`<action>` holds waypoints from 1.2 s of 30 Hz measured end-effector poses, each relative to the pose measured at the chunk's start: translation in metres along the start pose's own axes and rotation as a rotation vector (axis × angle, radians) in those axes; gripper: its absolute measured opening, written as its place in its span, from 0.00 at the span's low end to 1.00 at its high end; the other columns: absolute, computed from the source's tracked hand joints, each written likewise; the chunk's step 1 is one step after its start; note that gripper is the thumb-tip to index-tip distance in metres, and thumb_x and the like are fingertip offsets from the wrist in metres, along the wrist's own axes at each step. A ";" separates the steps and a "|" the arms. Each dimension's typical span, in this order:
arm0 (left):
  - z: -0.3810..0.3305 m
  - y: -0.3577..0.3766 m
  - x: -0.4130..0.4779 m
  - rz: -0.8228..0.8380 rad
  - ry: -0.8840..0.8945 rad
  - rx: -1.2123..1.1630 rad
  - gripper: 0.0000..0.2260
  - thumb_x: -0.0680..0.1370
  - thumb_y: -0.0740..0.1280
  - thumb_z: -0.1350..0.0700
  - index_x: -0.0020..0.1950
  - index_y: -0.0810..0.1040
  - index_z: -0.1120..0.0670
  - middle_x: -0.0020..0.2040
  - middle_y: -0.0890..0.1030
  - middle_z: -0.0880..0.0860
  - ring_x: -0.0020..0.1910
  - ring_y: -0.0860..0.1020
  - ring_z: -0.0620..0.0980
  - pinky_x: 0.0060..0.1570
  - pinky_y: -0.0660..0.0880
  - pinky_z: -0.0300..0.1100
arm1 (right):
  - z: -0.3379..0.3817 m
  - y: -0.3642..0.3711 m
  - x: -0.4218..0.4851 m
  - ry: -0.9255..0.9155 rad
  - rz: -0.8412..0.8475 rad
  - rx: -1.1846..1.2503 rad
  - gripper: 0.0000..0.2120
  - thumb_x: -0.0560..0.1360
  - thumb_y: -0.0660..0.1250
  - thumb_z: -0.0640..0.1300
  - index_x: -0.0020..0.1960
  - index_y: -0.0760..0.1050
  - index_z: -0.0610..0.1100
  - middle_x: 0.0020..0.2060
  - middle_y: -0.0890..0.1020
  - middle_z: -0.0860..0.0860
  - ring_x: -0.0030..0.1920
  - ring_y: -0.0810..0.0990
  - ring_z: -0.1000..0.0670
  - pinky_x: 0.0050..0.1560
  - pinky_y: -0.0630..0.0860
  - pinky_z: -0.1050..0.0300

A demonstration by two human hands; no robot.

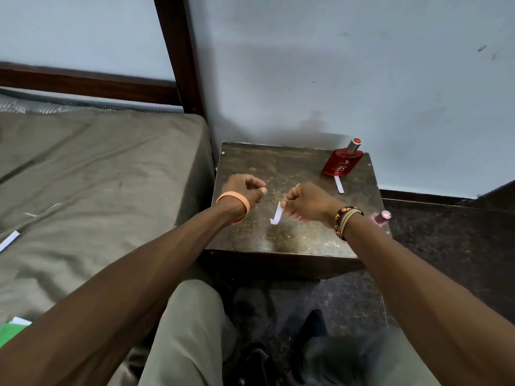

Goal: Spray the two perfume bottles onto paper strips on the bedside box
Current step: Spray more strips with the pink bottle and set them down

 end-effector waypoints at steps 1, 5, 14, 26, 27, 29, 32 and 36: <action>0.004 -0.001 0.009 -0.012 -0.002 0.019 0.05 0.73 0.71 0.63 0.41 0.80 0.53 0.35 0.81 0.53 0.36 0.80 0.52 0.48 0.81 0.52 | -0.001 0.004 0.011 0.019 0.036 -0.008 0.07 0.79 0.65 0.40 0.43 0.79 0.42 0.39 0.82 0.46 0.38 0.77 0.51 0.38 0.75 0.56; 0.016 -0.004 0.043 -0.053 0.022 0.058 0.07 0.73 0.71 0.62 0.40 0.80 0.50 0.36 0.80 0.51 0.43 0.82 0.57 0.50 0.80 0.55 | 0.010 -0.005 0.057 -0.079 -0.101 -0.173 0.13 0.79 0.66 0.39 0.36 0.78 0.46 0.32 0.79 0.55 0.35 0.76 0.56 0.34 0.69 0.63; 0.024 0.007 0.090 -0.069 0.131 0.314 0.05 0.73 0.71 0.57 0.47 0.82 0.50 0.43 0.81 0.45 0.44 0.78 0.43 0.48 0.74 0.37 | 0.018 -0.010 0.121 -0.137 -0.301 -0.356 0.07 0.78 0.68 0.44 0.46 0.84 0.44 0.44 0.85 0.48 0.44 0.81 0.48 0.44 0.75 0.56; 0.035 0.021 0.112 -0.008 0.104 0.459 0.03 0.75 0.70 0.51 0.48 0.82 0.45 0.40 0.81 0.43 0.43 0.80 0.46 0.48 0.79 0.47 | 0.003 -0.015 0.151 -0.166 -0.417 -0.284 0.07 0.75 0.71 0.46 0.51 0.85 0.46 0.47 0.86 0.50 0.48 0.83 0.49 0.52 0.79 0.50; 0.035 0.021 0.114 -0.011 0.096 0.464 0.04 0.75 0.70 0.50 0.48 0.82 0.45 0.39 0.80 0.43 0.44 0.80 0.47 0.48 0.79 0.47 | 0.002 -0.015 0.152 -0.166 -0.423 -0.275 0.07 0.75 0.71 0.46 0.51 0.85 0.47 0.47 0.86 0.50 0.48 0.83 0.50 0.52 0.80 0.50; 0.035 0.022 0.115 -0.024 0.084 0.472 0.04 0.74 0.70 0.49 0.48 0.82 0.45 0.39 0.80 0.43 0.44 0.80 0.47 0.48 0.79 0.46 | -0.001 -0.015 0.154 -0.165 -0.437 -0.249 0.06 0.75 0.72 0.47 0.49 0.86 0.47 0.46 0.86 0.51 0.47 0.83 0.51 0.51 0.80 0.50; 0.035 0.022 0.116 -0.060 0.073 0.477 0.05 0.74 0.70 0.47 0.48 0.82 0.44 0.38 0.79 0.41 0.44 0.80 0.45 0.47 0.78 0.43 | -0.006 -0.016 0.157 -0.158 -0.455 -0.182 0.05 0.74 0.73 0.47 0.47 0.85 0.48 0.43 0.86 0.52 0.44 0.83 0.53 0.49 0.81 0.51; 0.037 0.022 0.116 -0.078 0.080 0.479 0.06 0.73 0.71 0.46 0.48 0.82 0.43 0.37 0.78 0.41 0.42 0.79 0.43 0.43 0.76 0.40 | -0.014 -0.016 0.157 -0.149 -0.459 -0.070 0.03 0.73 0.75 0.47 0.45 0.84 0.48 0.39 0.85 0.52 0.41 0.82 0.53 0.46 0.81 0.52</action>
Point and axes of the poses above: each hand's wrist, its own x-axis towards the middle knuckle, its own y-axis out of the palm, z = x × y, the point moved 7 cm from there along x, towards the middle knuckle
